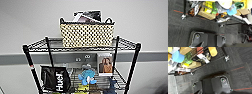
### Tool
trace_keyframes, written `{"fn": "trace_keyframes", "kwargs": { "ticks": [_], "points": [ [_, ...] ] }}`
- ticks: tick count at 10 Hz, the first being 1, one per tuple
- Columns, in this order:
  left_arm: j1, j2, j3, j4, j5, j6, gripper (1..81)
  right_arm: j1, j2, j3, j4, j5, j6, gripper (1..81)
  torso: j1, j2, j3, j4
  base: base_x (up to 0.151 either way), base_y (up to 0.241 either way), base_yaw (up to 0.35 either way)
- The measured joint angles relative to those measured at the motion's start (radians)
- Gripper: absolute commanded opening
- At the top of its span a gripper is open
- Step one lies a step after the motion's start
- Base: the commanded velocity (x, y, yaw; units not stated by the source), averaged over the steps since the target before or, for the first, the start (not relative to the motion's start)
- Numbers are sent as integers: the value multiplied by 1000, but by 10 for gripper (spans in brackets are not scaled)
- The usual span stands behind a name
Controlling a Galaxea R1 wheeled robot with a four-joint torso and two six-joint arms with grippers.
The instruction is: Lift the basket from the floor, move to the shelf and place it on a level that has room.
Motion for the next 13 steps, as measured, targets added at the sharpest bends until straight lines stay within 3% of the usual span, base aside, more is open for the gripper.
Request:
{"fn": "trace_keyframes", "kwargs": {
  "ticks": [6, 13],
  "points": [
    [119, 152, -164, 48, -59, 0, 811, -120, 95, -108, 3, 77, -53, 811, -1, 0, 0, 0, 0, 0, 0],
    [208, 323, -346, 103, -72, 0, 811, -203, 317, -369, 4, 103, -118, 811, -1, -1, 1, 0, 0, 0, 0]
  ]
}}
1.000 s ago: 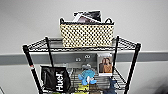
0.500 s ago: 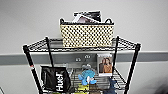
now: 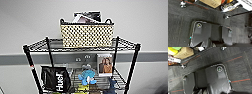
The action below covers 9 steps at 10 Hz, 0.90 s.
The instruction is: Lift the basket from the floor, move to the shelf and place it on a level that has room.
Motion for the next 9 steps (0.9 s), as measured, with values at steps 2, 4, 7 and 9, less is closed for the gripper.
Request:
{"fn": "trace_keyframes", "kwargs": {
  "ticks": [2, 4, 7, 9],
  "points": [
    [14, 50, -55, 17, -4, 0, 811, -20, 51, -64, -1, 1, -12, 811, 0, 0, 0, 0, 0, 0, 0],
    [31, 101, -122, 37, -3, 0, 811, -37, 108, -141, -1, 3, -23, 811, 0, 0, 0, 0, 0, 0, 0],
    [49, 185, -218, 69, -4, 0, 811, -52, 208, -271, -1, 30, -50, 811, 0, -1, 0, 0, 0, 0, 0],
    [66, 226, -285, 81, -2, 0, 811, -73, 276, -329, -2, 61, -65, 811, 0, -1, 0, 0, 0, 0, 0]
  ]
}}
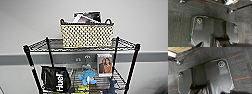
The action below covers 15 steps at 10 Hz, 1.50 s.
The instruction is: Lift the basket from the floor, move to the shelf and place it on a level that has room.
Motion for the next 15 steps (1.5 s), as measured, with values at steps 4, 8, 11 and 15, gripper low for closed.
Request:
{"fn": "trace_keyframes", "kwargs": {
  "ticks": [4, 8, 11, 15],
  "points": [
    [8, 128, -157, 41, -3, 0, 811, -39, 41, -46, 0, 101, -11, 811, 0, 0, 0, 0, 0, 0, 0],
    [28, 235, -325, 77, 0, 0, 811, -82, 85, -48, -14, 150, -22, 811, 0, 0, 0, 0, 0, 0, 0],
    [45, 333, -438, 97, 0, 0, 811, -120, 119, -49, -39, 271, -25, 811, 0, 0, 0, 0, 0, 0, 0],
    [51, 426, -598, 186, 0, 0, 811, -123, 130, -55, -43, 276, -24, 811, 0, 0, 1, 0, 0, 0, 0]
  ]
}}
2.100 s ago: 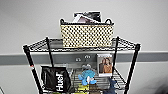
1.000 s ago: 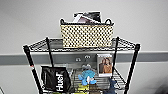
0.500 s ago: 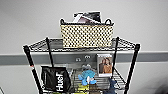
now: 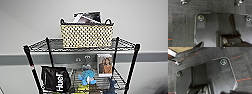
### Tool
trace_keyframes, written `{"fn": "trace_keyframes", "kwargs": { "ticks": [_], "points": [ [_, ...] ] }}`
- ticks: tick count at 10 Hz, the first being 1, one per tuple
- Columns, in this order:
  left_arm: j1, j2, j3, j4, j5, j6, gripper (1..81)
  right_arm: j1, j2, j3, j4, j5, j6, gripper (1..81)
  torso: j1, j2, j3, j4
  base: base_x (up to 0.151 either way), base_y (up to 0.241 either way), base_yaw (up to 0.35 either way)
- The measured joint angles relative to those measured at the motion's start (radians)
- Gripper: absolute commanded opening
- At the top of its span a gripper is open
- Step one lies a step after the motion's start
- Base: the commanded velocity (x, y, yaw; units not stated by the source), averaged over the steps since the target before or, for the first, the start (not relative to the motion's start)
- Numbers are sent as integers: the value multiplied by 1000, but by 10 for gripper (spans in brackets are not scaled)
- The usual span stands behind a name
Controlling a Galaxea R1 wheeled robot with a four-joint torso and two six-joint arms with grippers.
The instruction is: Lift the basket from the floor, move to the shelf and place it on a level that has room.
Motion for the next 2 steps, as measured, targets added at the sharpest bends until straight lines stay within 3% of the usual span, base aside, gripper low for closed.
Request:
{"fn": "trace_keyframes", "kwargs": {
  "ticks": [2],
  "points": [
    [13, 16, 0, 18, -4, 0, 811, 0, -2, 0, -1, 0, 0, 811, 0, 0, 0, 0, 0, 0, 0]
  ]
}}
